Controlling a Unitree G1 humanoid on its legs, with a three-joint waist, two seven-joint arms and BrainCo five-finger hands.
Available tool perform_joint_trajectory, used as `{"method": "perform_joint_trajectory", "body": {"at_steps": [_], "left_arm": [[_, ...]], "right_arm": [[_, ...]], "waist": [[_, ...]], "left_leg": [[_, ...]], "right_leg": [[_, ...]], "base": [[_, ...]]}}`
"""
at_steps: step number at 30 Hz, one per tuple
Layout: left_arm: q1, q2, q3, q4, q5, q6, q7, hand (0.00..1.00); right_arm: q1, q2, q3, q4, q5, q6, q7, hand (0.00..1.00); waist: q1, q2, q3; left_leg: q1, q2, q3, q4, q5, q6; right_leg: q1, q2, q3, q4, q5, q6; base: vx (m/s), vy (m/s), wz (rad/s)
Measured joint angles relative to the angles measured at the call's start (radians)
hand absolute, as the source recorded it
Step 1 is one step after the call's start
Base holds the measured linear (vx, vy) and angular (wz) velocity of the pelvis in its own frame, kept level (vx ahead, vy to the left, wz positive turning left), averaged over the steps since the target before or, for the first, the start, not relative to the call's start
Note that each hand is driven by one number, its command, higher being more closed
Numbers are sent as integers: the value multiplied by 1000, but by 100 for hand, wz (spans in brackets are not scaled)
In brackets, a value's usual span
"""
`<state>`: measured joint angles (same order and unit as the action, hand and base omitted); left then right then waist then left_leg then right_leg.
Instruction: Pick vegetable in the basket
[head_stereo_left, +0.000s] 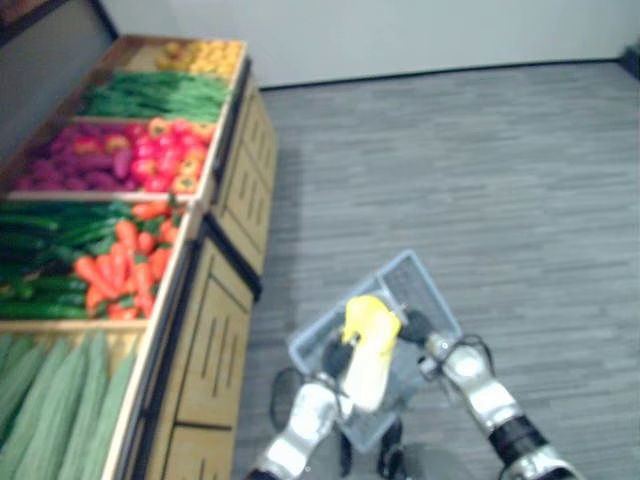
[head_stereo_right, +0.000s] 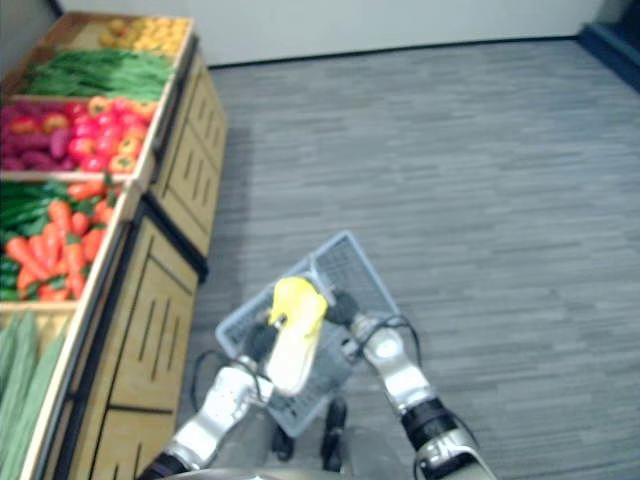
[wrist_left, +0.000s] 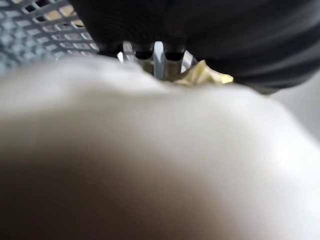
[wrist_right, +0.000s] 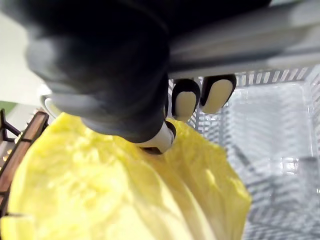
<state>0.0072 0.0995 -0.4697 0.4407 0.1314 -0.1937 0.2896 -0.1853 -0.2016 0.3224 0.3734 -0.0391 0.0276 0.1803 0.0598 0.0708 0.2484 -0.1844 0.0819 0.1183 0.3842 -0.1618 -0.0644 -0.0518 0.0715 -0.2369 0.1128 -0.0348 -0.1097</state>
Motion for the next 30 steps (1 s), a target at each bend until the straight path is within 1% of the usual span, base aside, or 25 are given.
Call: {"method": "perform_joint_trajectory", "body": {"at_steps": [1, 3, 4, 5, 6, 7, 8, 9, 10, 11, 12, 13, 14, 15, 16, 17, 19, 20, 21, 22, 23, 24, 25, 27, 30], "left_arm": [[-3, 0, -4, 2, 1, 1, -1, 100], [-9, -12, -6, 1, 3, 1, 0, 100], [-6, -12, -6, 2, 3, 7, 0, 100], [0, -10, -10, 9, 3, 13, 0, 100], [4, -6, -11, 10, 3, 16, -1, 100], [19, 18, -22, 27, 7, 35, -12, 100], [24, 24, -26, 27, 8, 38, -13, 100], [42, 42, -38, 31, 10, 45, -13, 100], [63, 61, -47, 34, 28, 52, -11, 100], [67, 73, -45, 37, 48, 65, -9, 100], [58, 72, -43, 45, 48, 74, -6, 100], [48, 71, -44, 53, 48, 75, -2, 100], [25, 71, -47, 81, 49, 74, 6, 100], [-8, 71, -51, 118, 58, 73, 13, 100], [-24, 71, -54, 137, 74, 73, 14, 100], [-47, 70, -58, 162, 88, 72, 14, 100], [-52, 77, -58, 174, 90, 69, 17, 100], [-55, 52, -55, 201, 103, 71, 17, 100], [-49, 42, -56, 204, 130, 70, 18, 0], [-51, 39, -55, 207, 134, 71, 19, 0], [-63, 30, -53, 236, 157, 71, 23, 0], [-70, 6, -50, 279, 163, 76, 30, 0], [-70, -5, -47, 296, 168, 79, 37, 0], [-76, -33, -41, 322, 178, 85, 67, 0], [-124, -60, -35, 322, 193, 85, 144, 0]], "right_arm": [[6, -2, -2, -7, 1, 0, 0, 100], [-2, -11, -3, -8, 2, 0, -3, 100], [-1, -9, 1, -7, 9, 1, -3, 100], [2, -9, 18, -8, 9, 2, -2, 100], [0, -8, 29, -8, 9, 3, -2, 100], [9, -2, 56, -4, 17, 11, -6, 100], [12, 0, 62, -4, 20, 13, -7, 100], [20, 2, 83, -4, 22, 16, -9, 100], [30, 8, 101, -7, 44, 18, -8, 100], [31, 14, 113, -25, 63, 18, 1, 100], [29, 20, 115, -43, 78, 18, 7, 100], [27, 22, 115, -56, 88, 18, 14, 100], [20, 33, 118, -70, 104, 18, 28, 100], [18, 46, 119, -95, 127, 19, 40, 100], [16, 48, 119, -108, 129, 19, 45, 100], [12, 48, 121, -129, 130, 20, 54, 100], [11, 67, 124, -145, 138, 33, 62, 100], [4, 56, 125, -144, 141, 43, 69, 100], [-10, 50, 125, -145, 162, 64, 72, 100], [-19, 47, 125, -145, 172, 70, 75, 100], [-29, 37, 125, -145, 183, 76, 82, 100], [-26, 33, 125, -144, 197, 92, 84, 100], [-23, 34, 118, -144, 197, 95, 84, 100], [2, 24, 104, -154, 196, 97, 94, 100], [55, 20, 84, -175, 193, 96, 125, 100]], "waist": [[-11, -5, -1], [-10, -8, -5], [7, -23, -16], [31, -44, -31], [41, -59, -37], [24, -95, -35], [22, -100, -34], [20, -106, -35], [20, -103, -35], [19, -106, -39], [18, -100, -38], [16, -92, -36], [8, -82, -37], [-3, -76, -34], [-7, -80, -36], [-12, -90, -38], [-30, -125, -41], [-26, -84, -42], [-27, -73, -49], [-30, -70, -49], [-30, -63, -46], [-26, -57, -39], [-29, -59, -36], [-30, -69, -32], [-40, -70, -33]], "left_leg": [[-7, 0, 18, 0, -3, -4], [-20, 1, 45, -34, -1, 3], [-9, -2, 65, -54, 8, 43], [-1, -2, 87, -99, 13, 77], [8, -9, 99, -105, 6, 91], [60, -54, 87, -108, -19, 114], [73, -59, 87, -112, -22, 113], [116, -63, 80, -123, -31, 109], [174, -49, 63, -146, -33, 96], [206, -32, 45, -163, -33, 95], [217, -12, 21, -174, -37, 88], [223, 5, 4, -180, -41, 82], [231, 36, -21, -192, -48, 71], [236, 55, -48, -192, -59, 54], [241, 59, -56, -191, -69, 39], [252, 59, -71, -181, -88, 19], [296, 47, -100, -127, -152, -32], [307, 91, -109, -81, -181, -54], [279, 120, -111, 3, -163, -47], [237, 133, -120, 75, -149, -38], [131, 164, -135, 269, -81, -15], [52, 187, -132, 421, -84, -20], [35, 186, -125, 454, -93, -24], [27, 157, -61, 416, -116, -24], [-5, 99, 155, 153, -89, 6]], "right_leg": [[4, -5, 0, -10, -4, 7], [-11, -10, 2, -2, -21, 26], [-32, -12, 21, 18, -43, 38], [-73, -30, 23, 114, -77, 56], [-127, -64, 17, 277, -130, 63], [-224, -182, -13, 645, -159, 134], [-232, -194, -19, 681, -139, 127], [-239, -222, -45, 765, -85, 99], [-238, -240, -76, 829, -34, 91], [-240, -245, -91, 815, -99, 82], [-243, -237, -99, 746, -137, 86], [-242, -223, -97, 671, -149, 91], [-244, -195, -78, 498, -144, 102], [-247, -184, -38, 338, -110, 139], [-254, -184, -9, 281, -96, 154], [-262, -194, 35, 216, -62, 163], [-233, -227, 108, 159, 46, 175], [-228, -198, 83, 237, 35, 160], [-229, -178, 69, 268, -22, 145], [-224, -167, 61, 269, -43, 142], [-199, -138, 46, 243, -59, 125], [-141, -109, 41, 194, -62, 119], [-107, -104, 36, 172, -65, 115], [-16, -105, 24, 122, -69, 94], [66, -124, -29, 43, -73, 90]], "base": [[251, 127, 0], [210, 114, -3], [207, 110, -41], [221, 106, -49], [338, 87, -7], [235, 52, 20], [332, 34, 40], [309, -17, 26], [475, -51, 35], [482, -104, 40], [384, -120, 39], [357, -153, 44], [341, -188, 53], [337, -209, 53], [339, -266, 50], [384, -330, 54], [456, -409, 59], [394, -373, 32], [427, -429, 18], [311, -346, 21], [356, -382, 13], [287, -275, 7], [303, -198, -3], [282, -115, 4], [287, -31, 46]]}}
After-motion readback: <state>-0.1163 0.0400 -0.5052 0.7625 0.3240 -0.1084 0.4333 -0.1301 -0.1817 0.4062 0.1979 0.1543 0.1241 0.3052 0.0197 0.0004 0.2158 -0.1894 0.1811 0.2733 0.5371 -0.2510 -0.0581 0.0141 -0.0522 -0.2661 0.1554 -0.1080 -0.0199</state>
